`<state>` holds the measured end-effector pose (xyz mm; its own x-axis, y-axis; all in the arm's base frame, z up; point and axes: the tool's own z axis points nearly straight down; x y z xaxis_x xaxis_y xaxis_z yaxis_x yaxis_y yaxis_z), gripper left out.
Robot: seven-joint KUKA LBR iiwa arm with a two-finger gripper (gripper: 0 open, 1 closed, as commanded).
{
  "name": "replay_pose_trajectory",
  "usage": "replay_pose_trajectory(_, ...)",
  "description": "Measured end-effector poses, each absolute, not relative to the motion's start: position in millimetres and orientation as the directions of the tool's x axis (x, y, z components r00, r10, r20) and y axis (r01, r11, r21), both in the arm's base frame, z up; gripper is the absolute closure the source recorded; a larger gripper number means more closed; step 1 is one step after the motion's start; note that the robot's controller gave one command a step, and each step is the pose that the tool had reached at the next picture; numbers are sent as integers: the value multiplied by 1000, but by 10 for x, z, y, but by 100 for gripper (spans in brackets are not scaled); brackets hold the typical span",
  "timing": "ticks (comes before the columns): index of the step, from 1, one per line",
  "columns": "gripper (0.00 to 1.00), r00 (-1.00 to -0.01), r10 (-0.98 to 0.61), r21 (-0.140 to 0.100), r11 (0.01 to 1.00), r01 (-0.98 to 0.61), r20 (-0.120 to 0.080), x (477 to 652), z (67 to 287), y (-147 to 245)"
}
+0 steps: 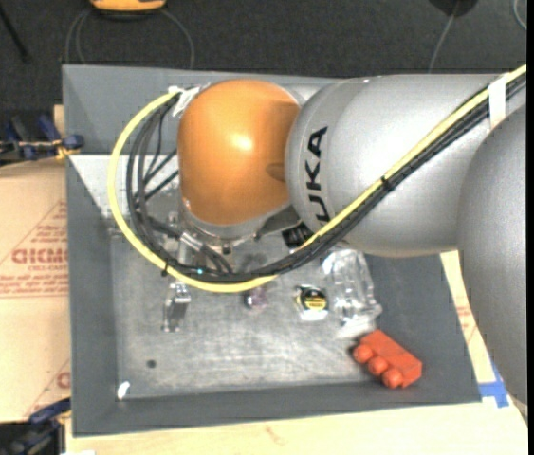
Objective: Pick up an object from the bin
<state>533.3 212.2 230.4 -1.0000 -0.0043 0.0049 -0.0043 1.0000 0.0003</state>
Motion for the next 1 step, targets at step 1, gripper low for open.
replay_pose_trajectory(1, 0, -912, -410, -1, 912, -410, 2, 5672, 999, 1316)
